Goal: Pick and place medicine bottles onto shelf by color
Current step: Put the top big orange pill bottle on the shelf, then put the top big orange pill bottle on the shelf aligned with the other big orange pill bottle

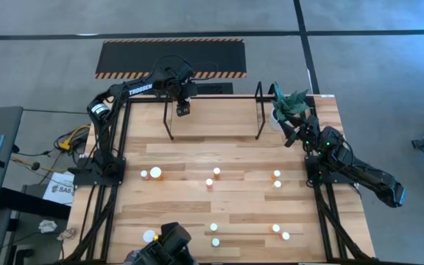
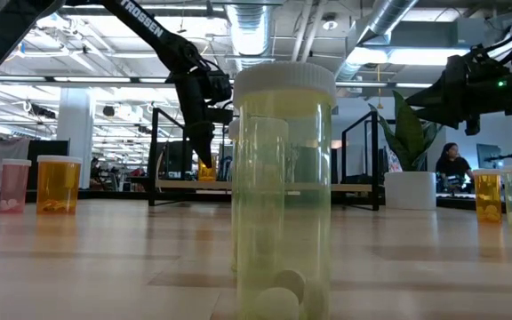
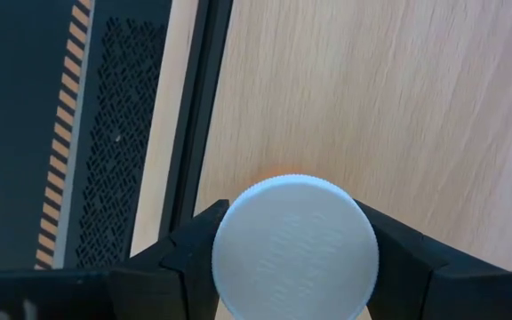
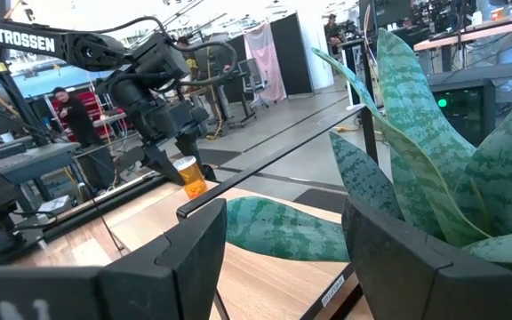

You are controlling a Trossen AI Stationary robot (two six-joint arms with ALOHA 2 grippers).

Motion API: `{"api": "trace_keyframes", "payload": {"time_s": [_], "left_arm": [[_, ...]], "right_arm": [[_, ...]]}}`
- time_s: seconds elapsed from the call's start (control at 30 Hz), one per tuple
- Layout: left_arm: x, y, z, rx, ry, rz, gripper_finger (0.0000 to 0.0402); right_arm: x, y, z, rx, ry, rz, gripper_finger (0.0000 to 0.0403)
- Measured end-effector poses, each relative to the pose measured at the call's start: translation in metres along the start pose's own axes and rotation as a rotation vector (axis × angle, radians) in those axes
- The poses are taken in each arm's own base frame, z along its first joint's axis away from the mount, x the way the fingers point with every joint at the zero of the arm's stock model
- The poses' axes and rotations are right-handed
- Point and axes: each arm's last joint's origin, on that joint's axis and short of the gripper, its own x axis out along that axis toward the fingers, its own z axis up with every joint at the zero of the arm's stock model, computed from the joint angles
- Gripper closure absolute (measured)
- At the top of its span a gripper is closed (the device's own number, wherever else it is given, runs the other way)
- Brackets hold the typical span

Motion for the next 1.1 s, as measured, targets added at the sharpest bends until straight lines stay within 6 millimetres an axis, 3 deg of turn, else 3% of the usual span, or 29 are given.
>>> {"api": "trace_keyframes", "payload": {"time_s": [0.33,0.53,0.87,1.1], "left_arm": [[0.000,0.000,0.000,-0.011,0.006,0.004,0.0140],[-0.004,0.000,0.001,-0.036,-0.008,0.027,0.0123],[-0.040,0.004,0.020,-0.035,-0.047,0.064,0.0119],[-0.066,-0.005,0.029,-0.045,-0.007,0.019,0.0119]], "right_arm": [[0.000,0.000,0.000,0.000,0.000,0.000,0.0154],[0.000,0.000,0.000,0.000,0.000,0.000,0.0154],[0.000,0.000,0.000,0.000,0.000,0.000,0.0154],[0.000,0.000,0.000,0.000,0.000,0.000,0.0154]]}}
